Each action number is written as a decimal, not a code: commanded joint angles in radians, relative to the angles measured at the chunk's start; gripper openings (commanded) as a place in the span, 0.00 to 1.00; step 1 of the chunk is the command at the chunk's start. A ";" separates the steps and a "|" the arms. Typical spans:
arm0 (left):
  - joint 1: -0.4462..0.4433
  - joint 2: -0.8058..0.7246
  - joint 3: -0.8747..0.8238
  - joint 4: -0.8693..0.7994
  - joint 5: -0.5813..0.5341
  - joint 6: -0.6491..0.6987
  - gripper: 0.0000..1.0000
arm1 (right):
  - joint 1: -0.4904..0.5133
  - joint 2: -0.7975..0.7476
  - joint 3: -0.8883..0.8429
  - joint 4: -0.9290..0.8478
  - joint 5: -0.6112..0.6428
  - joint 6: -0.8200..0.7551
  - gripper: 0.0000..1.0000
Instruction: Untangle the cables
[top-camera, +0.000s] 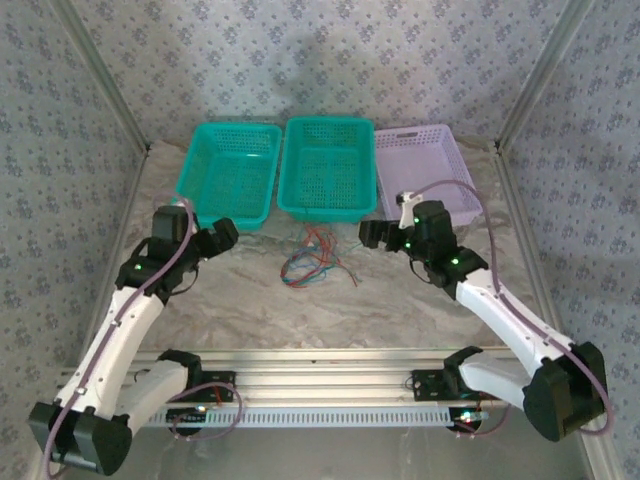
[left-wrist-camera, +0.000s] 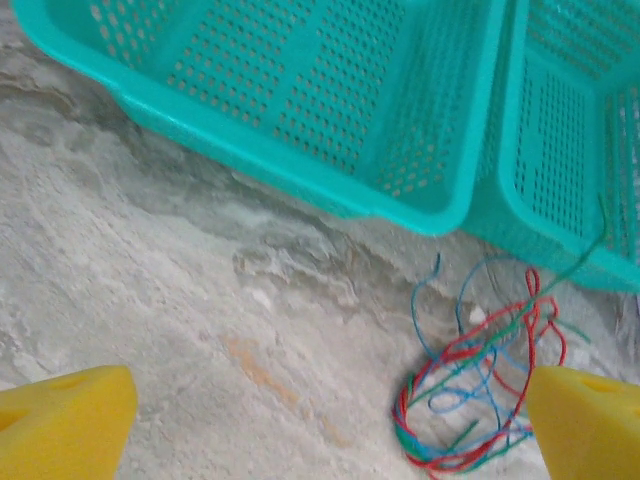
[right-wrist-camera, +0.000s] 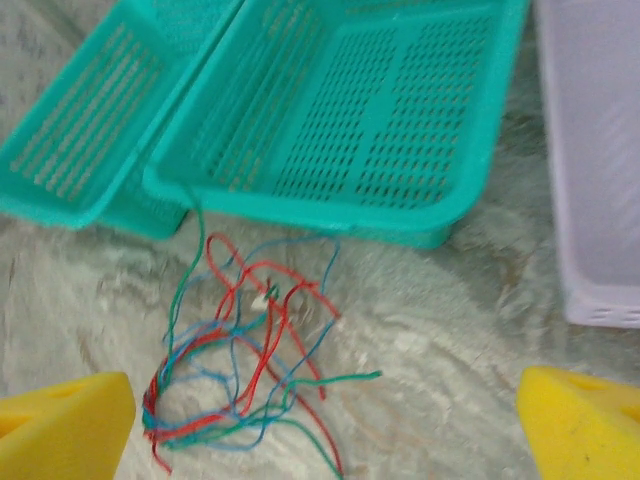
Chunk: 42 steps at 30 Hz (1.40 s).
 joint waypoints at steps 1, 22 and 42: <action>-0.066 -0.028 -0.024 -0.052 -0.050 -0.008 1.00 | 0.059 0.050 0.061 -0.077 0.000 -0.060 1.00; -0.391 0.202 -0.200 0.318 -0.008 -0.139 0.98 | 0.201 0.272 0.104 -0.050 -0.088 -0.042 0.72; -0.467 0.514 -0.192 0.521 -0.006 -0.178 0.86 | 0.223 0.579 0.273 -0.040 -0.070 0.017 0.43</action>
